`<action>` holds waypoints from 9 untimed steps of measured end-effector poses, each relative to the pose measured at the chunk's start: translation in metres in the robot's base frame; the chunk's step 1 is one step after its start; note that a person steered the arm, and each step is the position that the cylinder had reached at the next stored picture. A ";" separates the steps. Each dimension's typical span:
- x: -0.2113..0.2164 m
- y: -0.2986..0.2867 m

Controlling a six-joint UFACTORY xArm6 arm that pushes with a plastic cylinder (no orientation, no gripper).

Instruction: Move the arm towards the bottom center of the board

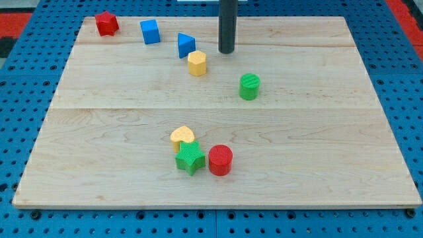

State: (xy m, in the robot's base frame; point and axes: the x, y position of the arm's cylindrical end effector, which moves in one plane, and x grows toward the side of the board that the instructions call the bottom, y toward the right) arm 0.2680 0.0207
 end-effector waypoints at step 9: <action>0.205 0.191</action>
